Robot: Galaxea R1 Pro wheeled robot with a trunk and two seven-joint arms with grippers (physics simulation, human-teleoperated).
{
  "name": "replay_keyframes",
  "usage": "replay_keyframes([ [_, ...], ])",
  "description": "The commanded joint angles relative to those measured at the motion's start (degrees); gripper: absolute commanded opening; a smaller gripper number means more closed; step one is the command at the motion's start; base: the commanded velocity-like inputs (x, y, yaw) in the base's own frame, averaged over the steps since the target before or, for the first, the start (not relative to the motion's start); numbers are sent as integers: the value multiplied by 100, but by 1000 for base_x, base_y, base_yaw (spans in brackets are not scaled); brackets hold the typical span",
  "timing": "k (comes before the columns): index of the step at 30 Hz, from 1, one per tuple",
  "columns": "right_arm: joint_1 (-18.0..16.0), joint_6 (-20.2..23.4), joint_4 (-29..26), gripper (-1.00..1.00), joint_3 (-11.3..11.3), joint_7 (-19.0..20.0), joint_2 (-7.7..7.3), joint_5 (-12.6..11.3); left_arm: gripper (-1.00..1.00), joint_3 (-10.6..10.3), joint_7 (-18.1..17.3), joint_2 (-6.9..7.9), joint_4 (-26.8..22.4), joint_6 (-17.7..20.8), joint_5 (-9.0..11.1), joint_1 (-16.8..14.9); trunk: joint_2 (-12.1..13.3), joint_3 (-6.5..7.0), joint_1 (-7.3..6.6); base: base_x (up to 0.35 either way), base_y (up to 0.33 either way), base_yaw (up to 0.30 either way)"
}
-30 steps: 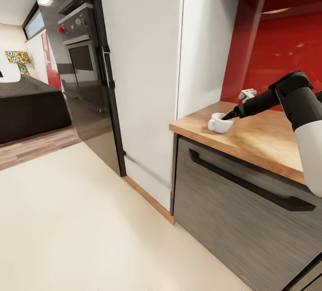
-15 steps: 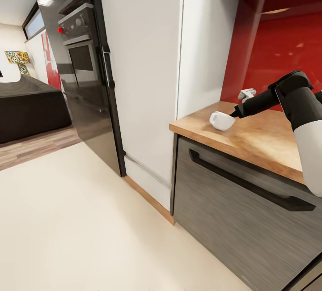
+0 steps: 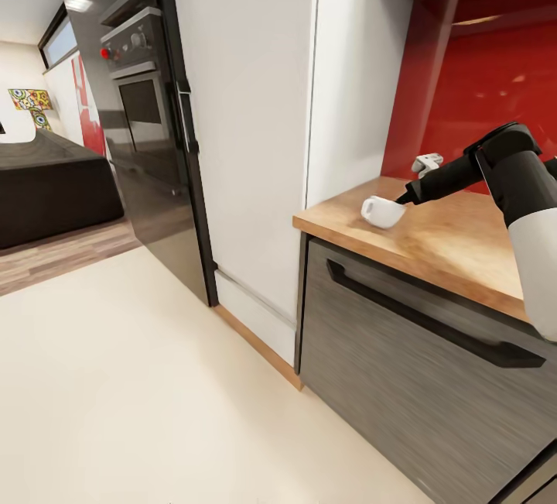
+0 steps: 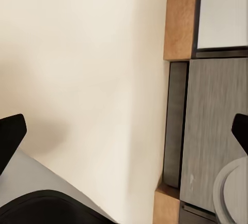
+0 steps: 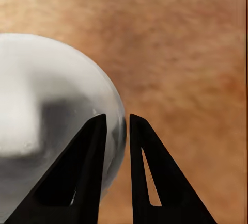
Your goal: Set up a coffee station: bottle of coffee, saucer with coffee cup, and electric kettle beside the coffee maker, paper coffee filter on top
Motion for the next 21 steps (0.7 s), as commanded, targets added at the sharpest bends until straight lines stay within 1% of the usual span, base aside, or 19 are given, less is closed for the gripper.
replay_keyframes([
  [1,-4,50,-8,-100,13,49,-3,54,100,-19,-4,1,-12,-13,14,4,40,13,-23,0,0,0],
  [16,-4,52,-38,-100,12,51,-3,56,100,-26,5,1,-12,-15,14,4,641,283,-352,0,0,0],
  [21,-4,63,-49,-100,-3,37,-3,93,100,-26,5,1,-12,-17,14,4,842,372,-462,0,0,0],
])
